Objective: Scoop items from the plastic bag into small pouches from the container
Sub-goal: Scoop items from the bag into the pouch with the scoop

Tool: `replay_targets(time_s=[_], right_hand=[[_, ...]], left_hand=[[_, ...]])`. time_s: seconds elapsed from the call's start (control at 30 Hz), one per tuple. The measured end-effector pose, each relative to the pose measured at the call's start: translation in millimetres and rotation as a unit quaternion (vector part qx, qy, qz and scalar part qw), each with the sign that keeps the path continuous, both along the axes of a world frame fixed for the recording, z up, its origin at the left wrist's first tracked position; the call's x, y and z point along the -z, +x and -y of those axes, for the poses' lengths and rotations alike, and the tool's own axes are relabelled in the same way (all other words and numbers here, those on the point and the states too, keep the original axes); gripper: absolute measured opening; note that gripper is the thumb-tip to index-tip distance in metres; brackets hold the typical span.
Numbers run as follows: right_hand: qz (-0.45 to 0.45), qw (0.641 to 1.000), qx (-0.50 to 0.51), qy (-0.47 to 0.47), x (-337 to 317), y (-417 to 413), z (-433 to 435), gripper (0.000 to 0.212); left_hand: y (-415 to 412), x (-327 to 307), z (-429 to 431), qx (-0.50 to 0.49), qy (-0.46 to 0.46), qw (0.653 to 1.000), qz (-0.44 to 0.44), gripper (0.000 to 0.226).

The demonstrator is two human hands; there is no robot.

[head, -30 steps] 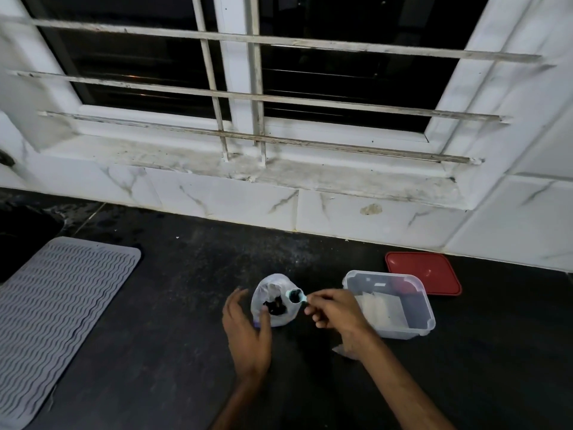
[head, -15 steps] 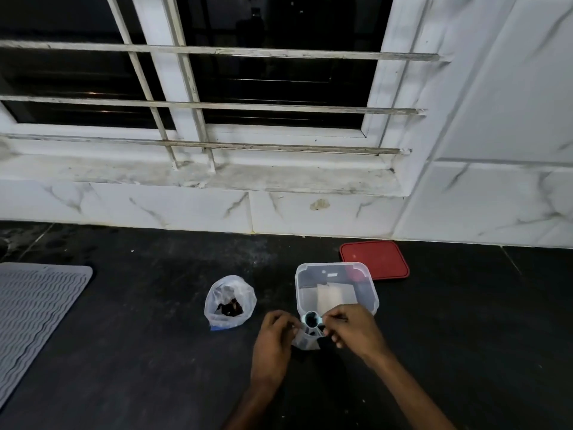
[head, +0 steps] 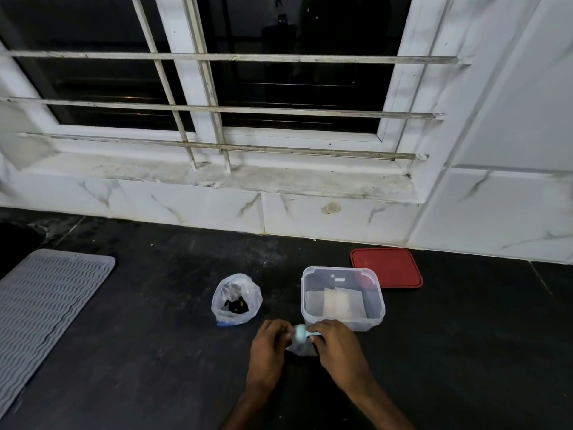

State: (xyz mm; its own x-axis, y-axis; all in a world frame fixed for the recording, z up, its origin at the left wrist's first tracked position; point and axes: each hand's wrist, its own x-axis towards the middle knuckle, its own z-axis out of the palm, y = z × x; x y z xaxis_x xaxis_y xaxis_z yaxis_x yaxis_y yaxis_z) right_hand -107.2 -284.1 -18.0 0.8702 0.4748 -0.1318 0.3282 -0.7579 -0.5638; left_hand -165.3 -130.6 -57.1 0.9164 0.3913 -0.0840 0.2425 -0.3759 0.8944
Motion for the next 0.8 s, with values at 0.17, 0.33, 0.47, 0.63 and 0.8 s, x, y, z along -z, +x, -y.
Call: replay_targets(time_s=[0.17,0.33,0.47,0.63,0.8], right_hand=[[-0.003,0.994,0.069,0.087,-3,-2,3,0.020],[-0.126,0.927,0.196,0.293,-26,0,23,0.010],[-0.152,0.796,0.392,0.436,-22,21,65,0.012],[-0.154,0.700,0.577,0.391,37,51,134,0.017],[-0.110,0.768,0.580,0.249,70,51,157,0.017]], left_hand=[[-3,-6,-2,0.021,0.015,1.000,-0.004,0.035],[-7,-9,-7,0.044,-0.007,0.999,-0.028,0.031],[-5,-2,-14,0.019,0.002,0.999,-0.034,0.033],[-1,-12,-4,0.025,-0.023,0.999,-0.020,0.029],[6,-30,15,0.058,-0.043,0.997,0.031,0.034]])
